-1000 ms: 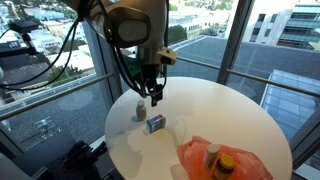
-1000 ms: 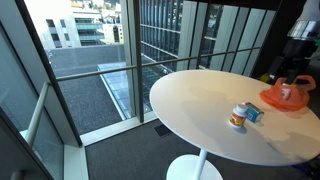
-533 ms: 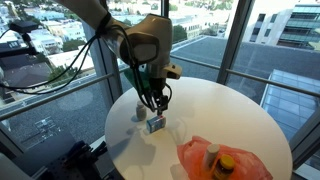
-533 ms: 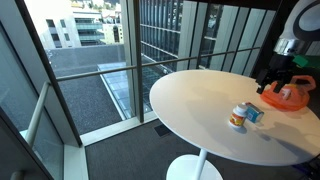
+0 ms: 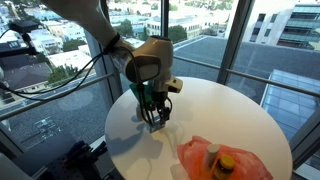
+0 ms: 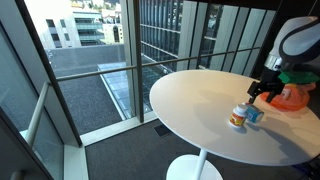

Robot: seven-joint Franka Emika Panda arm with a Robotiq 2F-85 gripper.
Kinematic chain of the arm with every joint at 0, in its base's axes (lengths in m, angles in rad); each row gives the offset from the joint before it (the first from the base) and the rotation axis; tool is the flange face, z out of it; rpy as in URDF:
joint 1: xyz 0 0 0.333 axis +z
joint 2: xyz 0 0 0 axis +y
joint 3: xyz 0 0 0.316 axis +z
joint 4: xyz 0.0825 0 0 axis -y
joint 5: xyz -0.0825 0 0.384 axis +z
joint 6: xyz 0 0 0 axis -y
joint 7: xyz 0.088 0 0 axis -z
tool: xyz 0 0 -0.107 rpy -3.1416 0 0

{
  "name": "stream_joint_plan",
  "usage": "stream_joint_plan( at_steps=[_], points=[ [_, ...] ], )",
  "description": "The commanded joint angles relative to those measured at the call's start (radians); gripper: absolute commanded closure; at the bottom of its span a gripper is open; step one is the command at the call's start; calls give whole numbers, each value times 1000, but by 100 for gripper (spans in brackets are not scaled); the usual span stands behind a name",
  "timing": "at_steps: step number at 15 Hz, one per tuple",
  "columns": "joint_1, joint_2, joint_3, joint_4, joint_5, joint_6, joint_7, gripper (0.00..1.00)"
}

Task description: Pick up the mentos container from the table and put it in the orange plastic bag, pick up the longest white container from the orange plastic bag and put it on the table, pick up the white medicine bottle from the table and put it in the orange plastic bag

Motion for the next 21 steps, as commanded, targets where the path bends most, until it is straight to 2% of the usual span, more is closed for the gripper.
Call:
stream_joint_plan(
  at_steps=[1, 5, 7, 14, 21],
  points=[
    [15, 57, -8, 19, -16, 45, 52, 0],
    [30, 111, -13, 30, -20, 75, 86, 0],
    [37, 130, -19, 35, -24, 84, 101, 27],
    [45, 105, -42, 64, -16, 66, 140, 82],
    [-6, -23, -91, 114, -3, 31, 137, 82]
  ],
)
